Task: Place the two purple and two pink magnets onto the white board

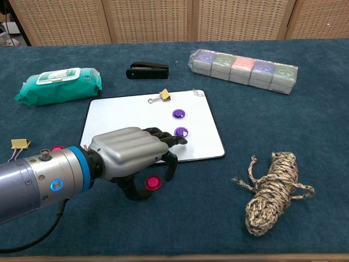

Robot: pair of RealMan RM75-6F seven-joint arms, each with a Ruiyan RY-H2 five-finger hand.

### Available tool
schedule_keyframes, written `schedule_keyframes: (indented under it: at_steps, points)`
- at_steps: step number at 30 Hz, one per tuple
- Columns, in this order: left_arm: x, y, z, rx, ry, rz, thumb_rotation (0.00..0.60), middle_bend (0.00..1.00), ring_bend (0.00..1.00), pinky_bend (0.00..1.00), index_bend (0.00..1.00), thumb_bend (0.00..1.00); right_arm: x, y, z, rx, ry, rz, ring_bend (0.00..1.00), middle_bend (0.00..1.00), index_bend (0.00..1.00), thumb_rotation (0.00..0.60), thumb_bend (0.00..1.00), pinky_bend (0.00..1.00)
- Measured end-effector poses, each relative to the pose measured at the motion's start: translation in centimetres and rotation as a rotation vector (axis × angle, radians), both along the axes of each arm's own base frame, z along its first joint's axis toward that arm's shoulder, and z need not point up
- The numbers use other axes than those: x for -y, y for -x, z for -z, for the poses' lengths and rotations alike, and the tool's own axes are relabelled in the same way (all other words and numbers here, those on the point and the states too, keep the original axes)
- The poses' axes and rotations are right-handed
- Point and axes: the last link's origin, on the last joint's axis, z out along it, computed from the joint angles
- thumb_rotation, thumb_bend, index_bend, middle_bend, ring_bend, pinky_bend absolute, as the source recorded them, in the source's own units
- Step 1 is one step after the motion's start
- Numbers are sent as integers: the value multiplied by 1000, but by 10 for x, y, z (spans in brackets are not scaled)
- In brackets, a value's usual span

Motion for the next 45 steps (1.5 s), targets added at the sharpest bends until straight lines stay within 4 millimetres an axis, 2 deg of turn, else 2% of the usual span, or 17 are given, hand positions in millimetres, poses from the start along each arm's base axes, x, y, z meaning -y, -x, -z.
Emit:
schedule_keyframes:
  at_steps: [16, 45]
  points:
    - [-2, 1, 1, 1, -26, -1, 600, 0, 0, 0, 587, 315, 0, 1, -3, 11, 1, 1, 0, 0, 163, 600, 0, 0]
    - [-11, -2, -13, 11, -78, 12, 600, 0, 0, 0, 617, 337, 0, 0, -2, 14, -4, 3, 0, 0, 163, 600, 0, 0]
